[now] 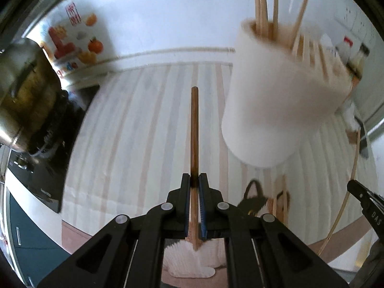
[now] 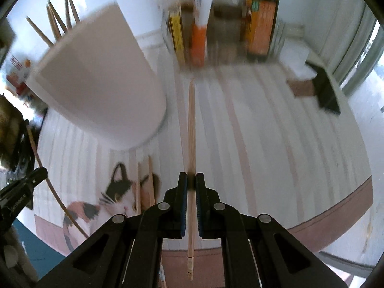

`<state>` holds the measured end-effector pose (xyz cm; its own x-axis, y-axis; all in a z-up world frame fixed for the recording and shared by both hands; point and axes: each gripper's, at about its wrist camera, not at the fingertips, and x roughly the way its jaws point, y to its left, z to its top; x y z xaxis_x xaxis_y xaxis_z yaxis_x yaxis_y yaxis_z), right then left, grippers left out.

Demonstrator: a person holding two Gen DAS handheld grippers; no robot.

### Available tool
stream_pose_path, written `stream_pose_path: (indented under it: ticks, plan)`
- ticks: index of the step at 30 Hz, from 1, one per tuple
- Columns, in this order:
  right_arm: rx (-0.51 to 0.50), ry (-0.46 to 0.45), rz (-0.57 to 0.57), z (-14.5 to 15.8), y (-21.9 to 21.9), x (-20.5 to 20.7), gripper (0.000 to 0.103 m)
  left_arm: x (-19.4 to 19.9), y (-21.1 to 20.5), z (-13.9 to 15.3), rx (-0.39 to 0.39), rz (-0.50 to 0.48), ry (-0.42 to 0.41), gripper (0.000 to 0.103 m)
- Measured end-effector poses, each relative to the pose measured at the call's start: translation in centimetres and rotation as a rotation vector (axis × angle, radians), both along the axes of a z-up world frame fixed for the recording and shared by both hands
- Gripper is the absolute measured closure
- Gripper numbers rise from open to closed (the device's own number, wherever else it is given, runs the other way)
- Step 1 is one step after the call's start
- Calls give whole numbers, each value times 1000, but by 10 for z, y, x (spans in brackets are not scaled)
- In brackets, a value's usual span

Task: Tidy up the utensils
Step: 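Lift both chopsticks up over the pink holder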

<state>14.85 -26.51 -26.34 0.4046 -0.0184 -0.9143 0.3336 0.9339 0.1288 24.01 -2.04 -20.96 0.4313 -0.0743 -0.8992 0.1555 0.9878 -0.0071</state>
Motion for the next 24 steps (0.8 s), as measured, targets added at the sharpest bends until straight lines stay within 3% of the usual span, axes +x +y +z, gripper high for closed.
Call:
stream_pose_path:
  ticks: [7, 12, 21, 24]
  plan:
    - [4, -123, -44, 30, -12, 4, 97, 15, 13, 42, -65, 54, -90, 99]
    - [23, -213, -64, 59, -22, 16, 96, 22, 27, 90, -148, 103, -170, 99]
    - [91, -475, -46, 169, -25, 49, 97, 34, 43, 201, -279, 110, -359, 99]
    - [90, -548, -17, 201, -18, 68, 97, 40, 35, 226, -305, 82, -383, 99]
